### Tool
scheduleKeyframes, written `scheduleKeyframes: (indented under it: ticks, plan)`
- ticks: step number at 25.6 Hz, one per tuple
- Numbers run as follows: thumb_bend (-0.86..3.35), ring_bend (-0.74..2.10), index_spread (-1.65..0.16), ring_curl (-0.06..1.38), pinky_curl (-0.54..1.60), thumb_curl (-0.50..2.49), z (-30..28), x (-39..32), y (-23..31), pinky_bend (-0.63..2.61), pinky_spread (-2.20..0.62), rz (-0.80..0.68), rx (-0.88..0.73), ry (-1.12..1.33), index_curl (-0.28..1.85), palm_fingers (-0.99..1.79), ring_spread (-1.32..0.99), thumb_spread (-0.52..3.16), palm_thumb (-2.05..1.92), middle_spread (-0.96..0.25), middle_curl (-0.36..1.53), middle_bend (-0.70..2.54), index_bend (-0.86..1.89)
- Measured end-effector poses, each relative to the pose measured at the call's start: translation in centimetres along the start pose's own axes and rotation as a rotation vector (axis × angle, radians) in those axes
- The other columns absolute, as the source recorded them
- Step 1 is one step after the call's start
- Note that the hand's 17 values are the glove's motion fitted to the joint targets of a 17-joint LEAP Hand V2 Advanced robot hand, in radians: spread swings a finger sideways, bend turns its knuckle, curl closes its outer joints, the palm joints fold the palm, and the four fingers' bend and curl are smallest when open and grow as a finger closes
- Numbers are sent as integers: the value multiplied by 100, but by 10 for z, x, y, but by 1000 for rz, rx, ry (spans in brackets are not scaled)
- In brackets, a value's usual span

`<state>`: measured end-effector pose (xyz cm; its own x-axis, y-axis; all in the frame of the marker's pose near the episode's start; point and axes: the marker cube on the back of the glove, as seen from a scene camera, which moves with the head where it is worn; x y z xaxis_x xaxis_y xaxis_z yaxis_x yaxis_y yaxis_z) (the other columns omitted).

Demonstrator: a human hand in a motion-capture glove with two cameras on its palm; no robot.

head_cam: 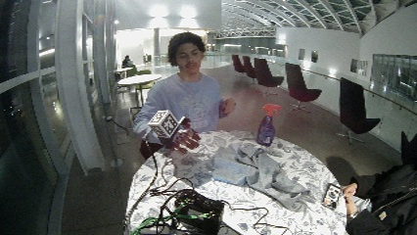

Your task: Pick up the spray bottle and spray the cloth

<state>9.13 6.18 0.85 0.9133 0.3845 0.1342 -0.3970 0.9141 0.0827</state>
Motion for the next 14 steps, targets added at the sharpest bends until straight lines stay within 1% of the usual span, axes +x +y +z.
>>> scheduleKeyframes:
  ticks: [5, 14]
  plan:
    - [-1, 12, -31, 22, 31, 43, -5, 12, 9, 17, 24, 29, -8, 25, 38, 56, 6, 108, 73, 0, 40, 25, 27]
    - [-2, 12, -31, 17, 30, 42, -5, 21, 5, 18, 24, 31, -22, 37, 41, 53, 7, 111, 74, 0, 40, 27, 31]
